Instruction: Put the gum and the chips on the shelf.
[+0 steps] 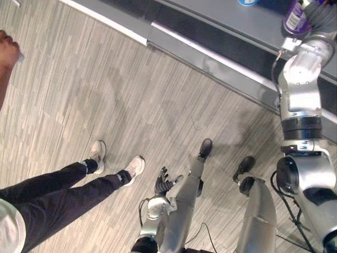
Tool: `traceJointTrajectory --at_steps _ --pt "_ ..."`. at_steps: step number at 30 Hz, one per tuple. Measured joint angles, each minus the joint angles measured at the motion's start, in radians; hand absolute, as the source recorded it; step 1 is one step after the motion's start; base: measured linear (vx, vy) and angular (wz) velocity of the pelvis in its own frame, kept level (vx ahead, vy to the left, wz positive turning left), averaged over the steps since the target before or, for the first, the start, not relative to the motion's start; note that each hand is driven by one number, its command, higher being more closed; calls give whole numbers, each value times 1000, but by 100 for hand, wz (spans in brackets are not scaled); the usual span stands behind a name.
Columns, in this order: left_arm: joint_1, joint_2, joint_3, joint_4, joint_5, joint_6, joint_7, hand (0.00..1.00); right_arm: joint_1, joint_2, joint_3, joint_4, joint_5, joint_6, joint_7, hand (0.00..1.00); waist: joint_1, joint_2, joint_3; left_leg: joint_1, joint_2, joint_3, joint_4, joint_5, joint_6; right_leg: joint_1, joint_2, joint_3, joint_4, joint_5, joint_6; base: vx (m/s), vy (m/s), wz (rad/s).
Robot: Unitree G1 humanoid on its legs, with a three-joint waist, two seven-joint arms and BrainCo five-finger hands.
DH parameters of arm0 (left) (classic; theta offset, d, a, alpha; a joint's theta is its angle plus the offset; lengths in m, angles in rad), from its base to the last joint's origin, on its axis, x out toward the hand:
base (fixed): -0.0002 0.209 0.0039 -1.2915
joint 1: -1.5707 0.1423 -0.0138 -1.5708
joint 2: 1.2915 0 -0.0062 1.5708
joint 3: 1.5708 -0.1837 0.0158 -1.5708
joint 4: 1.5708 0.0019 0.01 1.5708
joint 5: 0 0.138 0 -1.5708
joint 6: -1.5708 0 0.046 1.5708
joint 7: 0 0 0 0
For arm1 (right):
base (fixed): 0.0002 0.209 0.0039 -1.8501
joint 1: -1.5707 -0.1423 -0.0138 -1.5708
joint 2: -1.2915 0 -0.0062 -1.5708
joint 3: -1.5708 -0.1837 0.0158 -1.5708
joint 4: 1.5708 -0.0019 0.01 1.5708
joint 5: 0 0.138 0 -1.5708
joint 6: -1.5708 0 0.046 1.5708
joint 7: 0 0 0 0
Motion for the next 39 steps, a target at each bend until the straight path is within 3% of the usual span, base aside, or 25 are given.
traceJointTrajectory --at_steps 21,33,34,39 --pt "0 1 -40 -19 -39 0 0 0 -13 -29 -10 59 9 -2 -36 100 2 9 -1 -24 -8 7 0 16 -4 -42 -11 15 27 -6 -1 -24 -43 1" --pt "0 1 -56 -20 -75 -5 -1 0 -13 -39 1 93 10 -29 -43 100 2 9 -2 -20 -9 12 0 16 -4 -44 -11 22 31 -6 -1 -19 -42 -1" --pt "0 1 -56 -20 -75 -5 -1 0 -13 -39 1 94 10 -30 -43 0 2 9 -2 -20 -9 12 0 16 -4 -44 -11 22 31 -6 -1 -19 -41 0" --pt "0 1 -57 -19 -76 -6 -2 0 -9 -39 3 149 35 -23 -43 0 2 9 -2 -19 -10 13 0 16 -4 -44 -12 23 34 -6 -1 -11 -26 0"
